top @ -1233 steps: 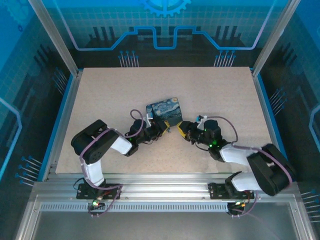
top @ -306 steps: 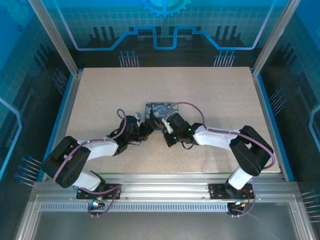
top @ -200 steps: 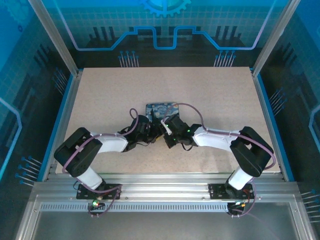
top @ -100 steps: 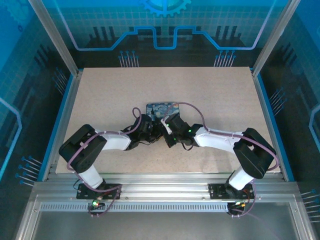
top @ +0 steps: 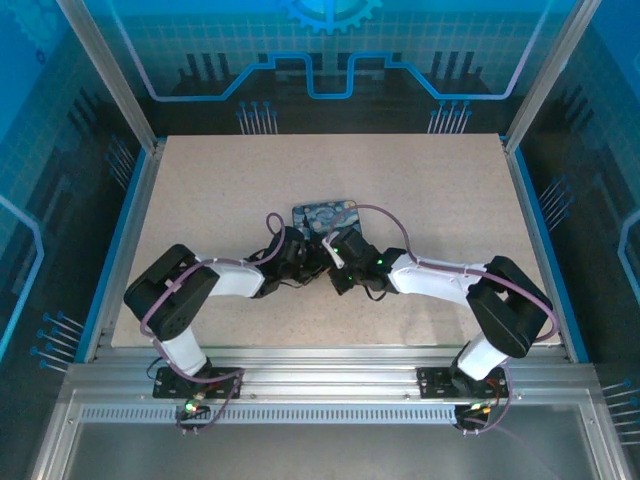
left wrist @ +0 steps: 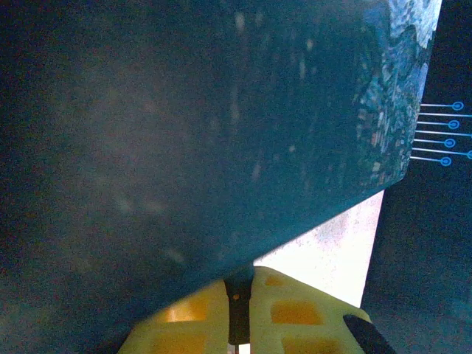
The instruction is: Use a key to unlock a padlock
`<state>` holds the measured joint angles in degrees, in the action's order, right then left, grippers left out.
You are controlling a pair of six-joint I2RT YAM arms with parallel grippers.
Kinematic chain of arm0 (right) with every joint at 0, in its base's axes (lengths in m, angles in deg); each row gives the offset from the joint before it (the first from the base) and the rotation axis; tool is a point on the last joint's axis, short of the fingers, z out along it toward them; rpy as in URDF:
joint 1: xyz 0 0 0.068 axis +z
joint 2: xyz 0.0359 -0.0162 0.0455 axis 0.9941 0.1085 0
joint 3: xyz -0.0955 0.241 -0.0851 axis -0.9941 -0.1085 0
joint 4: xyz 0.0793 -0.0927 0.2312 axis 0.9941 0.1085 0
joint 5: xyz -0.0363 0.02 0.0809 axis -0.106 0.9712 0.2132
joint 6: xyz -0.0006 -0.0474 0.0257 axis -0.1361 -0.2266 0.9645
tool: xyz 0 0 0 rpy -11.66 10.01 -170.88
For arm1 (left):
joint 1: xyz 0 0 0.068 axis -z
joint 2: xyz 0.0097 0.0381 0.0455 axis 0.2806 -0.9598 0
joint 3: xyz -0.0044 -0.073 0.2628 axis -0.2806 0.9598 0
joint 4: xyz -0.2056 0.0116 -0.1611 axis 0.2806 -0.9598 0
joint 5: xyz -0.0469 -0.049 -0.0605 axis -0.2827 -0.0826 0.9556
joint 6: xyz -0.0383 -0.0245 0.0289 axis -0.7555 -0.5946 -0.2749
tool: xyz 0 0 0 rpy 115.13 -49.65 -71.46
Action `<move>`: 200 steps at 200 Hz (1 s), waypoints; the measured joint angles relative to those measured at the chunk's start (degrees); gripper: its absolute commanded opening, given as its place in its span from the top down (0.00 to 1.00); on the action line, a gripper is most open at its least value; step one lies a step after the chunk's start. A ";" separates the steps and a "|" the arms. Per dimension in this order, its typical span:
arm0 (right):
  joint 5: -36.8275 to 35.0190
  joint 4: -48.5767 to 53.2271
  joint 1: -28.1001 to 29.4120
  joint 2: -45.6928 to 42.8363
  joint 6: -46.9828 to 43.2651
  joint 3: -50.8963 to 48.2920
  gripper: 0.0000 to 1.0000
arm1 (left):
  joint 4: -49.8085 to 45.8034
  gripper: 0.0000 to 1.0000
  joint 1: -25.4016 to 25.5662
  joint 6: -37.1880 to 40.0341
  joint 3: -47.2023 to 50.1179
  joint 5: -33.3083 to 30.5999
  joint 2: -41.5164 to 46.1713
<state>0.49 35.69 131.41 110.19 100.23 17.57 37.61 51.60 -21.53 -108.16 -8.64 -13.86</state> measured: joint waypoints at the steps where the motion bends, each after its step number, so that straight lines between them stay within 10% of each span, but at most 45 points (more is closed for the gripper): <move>1: -0.02 0.00 -0.02 0.00 0.00 0.00 0.98 | -0.02 1.00 0.00 0.02 -0.02 0.00 -0.02; 65: 2.91 -2.38 -1.79 -5.55 2.91 -4.13 0.64 | 0.63 1.00 -0.07 -0.07 -0.15 0.04 -0.42; 200: 4.90 -6.91 -4.68 -1.36 7.80 -5.40 0.63 | 1.95 1.00 -0.33 -0.70 -0.13 0.57 -0.79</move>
<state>5.38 28.79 126.73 108.84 108.03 12.17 39.56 51.28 -22.23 -108.29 -8.08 -14.65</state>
